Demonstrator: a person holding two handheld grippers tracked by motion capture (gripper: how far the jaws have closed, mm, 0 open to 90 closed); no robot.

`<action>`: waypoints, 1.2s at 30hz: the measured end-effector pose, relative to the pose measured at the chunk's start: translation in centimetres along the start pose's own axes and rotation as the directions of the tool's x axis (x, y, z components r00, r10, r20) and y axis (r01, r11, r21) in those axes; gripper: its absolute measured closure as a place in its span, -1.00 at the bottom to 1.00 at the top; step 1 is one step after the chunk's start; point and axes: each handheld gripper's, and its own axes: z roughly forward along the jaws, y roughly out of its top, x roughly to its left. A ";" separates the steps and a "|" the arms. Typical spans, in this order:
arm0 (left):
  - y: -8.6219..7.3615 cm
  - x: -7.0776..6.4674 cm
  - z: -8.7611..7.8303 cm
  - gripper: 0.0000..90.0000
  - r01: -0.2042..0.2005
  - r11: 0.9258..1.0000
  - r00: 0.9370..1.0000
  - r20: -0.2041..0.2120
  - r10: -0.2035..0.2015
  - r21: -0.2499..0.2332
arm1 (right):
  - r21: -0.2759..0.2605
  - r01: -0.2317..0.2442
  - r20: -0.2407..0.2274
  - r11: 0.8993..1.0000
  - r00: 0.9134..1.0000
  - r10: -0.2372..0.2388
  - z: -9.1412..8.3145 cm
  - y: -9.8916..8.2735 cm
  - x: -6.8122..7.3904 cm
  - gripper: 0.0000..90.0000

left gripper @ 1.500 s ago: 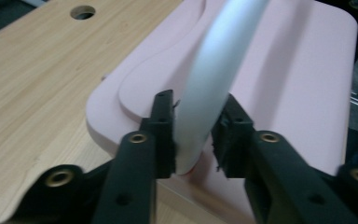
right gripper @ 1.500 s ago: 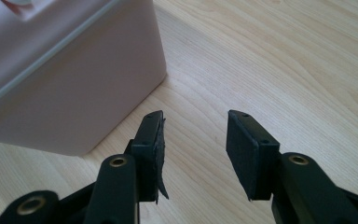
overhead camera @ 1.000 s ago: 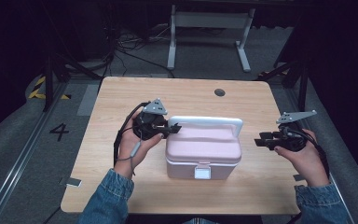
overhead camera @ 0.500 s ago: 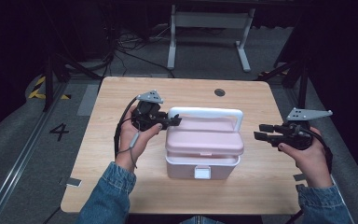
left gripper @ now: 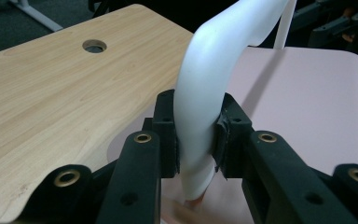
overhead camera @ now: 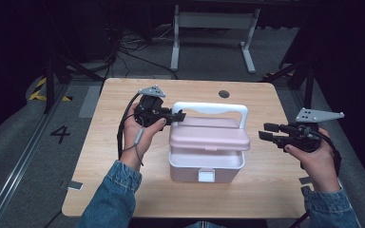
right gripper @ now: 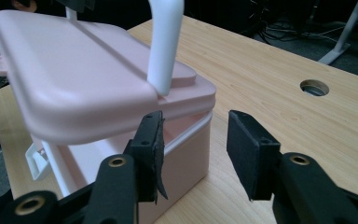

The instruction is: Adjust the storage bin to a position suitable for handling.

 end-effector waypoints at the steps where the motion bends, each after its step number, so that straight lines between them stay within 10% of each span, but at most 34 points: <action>1: 0.1 0.2 0.0 0.64 0.009 1.000 1.000 0.005 -0.009 -0.008 | -0.001 0.005 0.000 1.000 1.000 -0.005 -0.1 0.0 0.1 0.30; 15: 1.7 1.4 0.2 0.58 0.042 0.999 0.999 0.002 -0.042 -0.009 | -0.025 0.052 -0.054 0.998 0.997 -0.053 -0.5 -0.1 1.6 1.00; 26: 2.0 2.2 0.3 0.58 0.078 0.997 0.997 0.019 -0.078 -0.023 | -0.056 0.068 -0.174 0.996 0.982 -0.076 2.5 -0.5 3.6 1.00; 36: 1.9 1.7 0.2 0.54 0.051 0.999 0.999 -0.008 -0.052 -0.010 | -0.154 0.029 -0.150 0.988 0.987 -0.052 3.2 -0.6 3.6 1.00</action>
